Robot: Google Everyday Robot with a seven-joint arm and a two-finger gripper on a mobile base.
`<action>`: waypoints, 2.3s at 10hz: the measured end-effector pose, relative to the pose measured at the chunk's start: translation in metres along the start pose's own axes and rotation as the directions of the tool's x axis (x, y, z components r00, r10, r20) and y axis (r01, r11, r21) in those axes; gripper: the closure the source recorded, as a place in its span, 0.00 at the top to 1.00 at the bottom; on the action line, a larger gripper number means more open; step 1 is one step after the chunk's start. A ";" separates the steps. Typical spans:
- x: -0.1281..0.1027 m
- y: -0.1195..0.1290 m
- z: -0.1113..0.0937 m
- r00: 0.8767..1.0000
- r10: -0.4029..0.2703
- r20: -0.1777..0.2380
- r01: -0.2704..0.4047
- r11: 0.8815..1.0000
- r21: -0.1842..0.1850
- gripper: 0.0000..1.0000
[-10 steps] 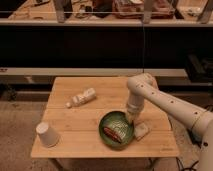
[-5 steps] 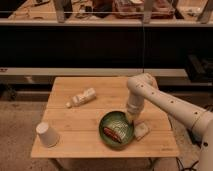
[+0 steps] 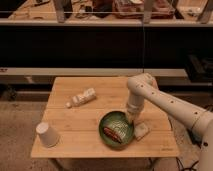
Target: Place the ceramic cup in the ceramic bowl
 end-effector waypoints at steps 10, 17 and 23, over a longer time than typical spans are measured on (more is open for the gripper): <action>0.014 0.002 -0.022 0.996 -0.027 -0.079 0.025 0.999 -0.030 0.80; 0.108 -0.123 -0.164 0.760 -0.320 -0.565 0.264 0.947 -0.181 0.80; 0.115 -0.182 -0.174 0.665 -0.414 -0.621 0.390 0.902 -0.184 0.80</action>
